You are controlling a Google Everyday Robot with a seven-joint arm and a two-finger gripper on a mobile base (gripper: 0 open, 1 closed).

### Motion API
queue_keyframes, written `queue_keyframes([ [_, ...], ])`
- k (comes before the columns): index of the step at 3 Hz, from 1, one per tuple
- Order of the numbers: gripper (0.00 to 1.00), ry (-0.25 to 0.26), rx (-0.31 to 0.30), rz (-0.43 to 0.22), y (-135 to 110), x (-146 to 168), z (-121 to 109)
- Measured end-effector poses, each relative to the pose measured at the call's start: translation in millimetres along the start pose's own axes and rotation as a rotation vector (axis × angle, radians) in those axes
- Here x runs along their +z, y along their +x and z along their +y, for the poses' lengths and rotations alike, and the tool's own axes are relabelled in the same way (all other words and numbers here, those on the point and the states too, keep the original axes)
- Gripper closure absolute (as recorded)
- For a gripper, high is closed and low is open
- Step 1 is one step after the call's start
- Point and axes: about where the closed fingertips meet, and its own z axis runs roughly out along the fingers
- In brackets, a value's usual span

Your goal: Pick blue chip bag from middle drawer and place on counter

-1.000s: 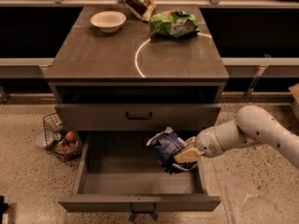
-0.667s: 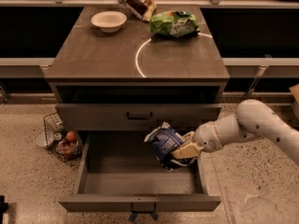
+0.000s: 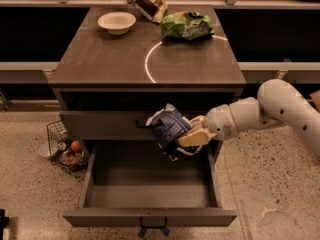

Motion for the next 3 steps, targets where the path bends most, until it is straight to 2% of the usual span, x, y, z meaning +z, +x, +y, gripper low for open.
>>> queue_keyframes([
  [1, 1.00, 0.000, 0.000, 0.000, 0, 0, 0],
  [2, 1.00, 0.033, -0.009, -0.041, -14, -11, 3],
  [3, 1.00, 0.115, 0.015, -0.064, -37, -37, 3],
])
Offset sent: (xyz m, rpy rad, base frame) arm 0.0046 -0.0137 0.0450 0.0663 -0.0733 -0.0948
